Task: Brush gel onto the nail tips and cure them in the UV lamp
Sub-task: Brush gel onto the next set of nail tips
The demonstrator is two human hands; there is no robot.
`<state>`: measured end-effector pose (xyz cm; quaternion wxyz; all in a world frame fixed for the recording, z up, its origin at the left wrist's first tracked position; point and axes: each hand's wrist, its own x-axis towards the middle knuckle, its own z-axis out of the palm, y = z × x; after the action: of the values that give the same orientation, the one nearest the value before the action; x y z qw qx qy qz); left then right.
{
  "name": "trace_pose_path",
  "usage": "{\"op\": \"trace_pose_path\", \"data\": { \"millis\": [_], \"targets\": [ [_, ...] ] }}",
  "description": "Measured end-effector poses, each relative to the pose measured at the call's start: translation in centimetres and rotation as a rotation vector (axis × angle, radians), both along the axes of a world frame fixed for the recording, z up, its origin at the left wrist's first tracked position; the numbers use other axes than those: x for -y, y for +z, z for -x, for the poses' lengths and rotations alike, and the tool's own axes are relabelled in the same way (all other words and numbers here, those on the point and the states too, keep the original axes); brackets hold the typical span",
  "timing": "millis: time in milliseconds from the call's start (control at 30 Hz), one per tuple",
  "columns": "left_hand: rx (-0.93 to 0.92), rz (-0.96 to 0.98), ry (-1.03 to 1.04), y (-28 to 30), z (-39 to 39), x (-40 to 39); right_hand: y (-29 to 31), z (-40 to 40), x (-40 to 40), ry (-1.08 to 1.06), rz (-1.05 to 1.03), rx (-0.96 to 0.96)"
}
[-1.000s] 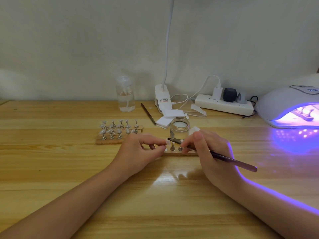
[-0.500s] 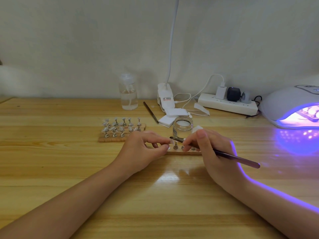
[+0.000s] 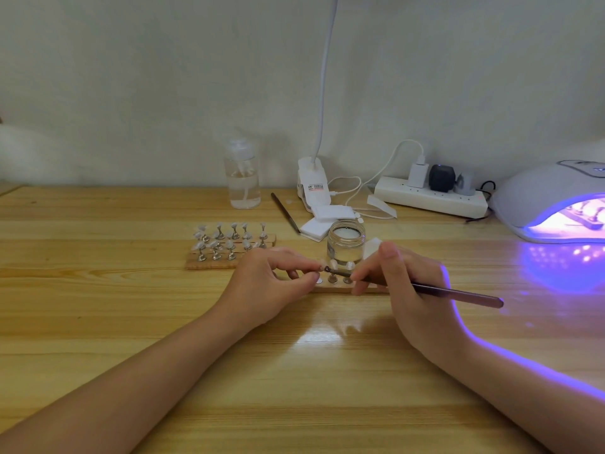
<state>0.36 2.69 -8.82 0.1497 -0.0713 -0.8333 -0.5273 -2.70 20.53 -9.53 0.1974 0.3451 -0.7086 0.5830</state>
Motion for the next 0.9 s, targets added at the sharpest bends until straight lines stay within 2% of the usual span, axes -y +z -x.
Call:
{"op": "trace_pose_path", "data": {
  "millis": [200, 367, 533, 900],
  "targets": [
    [-0.006, 0.005, -0.001, 0.00, 0.03, 0.01, 0.14, -0.18, -0.15, 0.011, 0.091, 0.039],
    [-0.012, 0.017, -0.005, -0.13, 0.08, 0.06, 0.44, -0.05, 0.03, -0.042, -0.051, 0.000],
    [-0.011, 0.030, -0.009, -0.12, 0.06, 0.11, 0.42, -0.13, 0.02, -0.008, -0.080, 0.014],
    [-0.013, -0.007, 0.009, -0.10, 0.14, -0.02, 0.11, -0.25, -0.04, 0.042, 0.069, 0.151]
  ]
}}
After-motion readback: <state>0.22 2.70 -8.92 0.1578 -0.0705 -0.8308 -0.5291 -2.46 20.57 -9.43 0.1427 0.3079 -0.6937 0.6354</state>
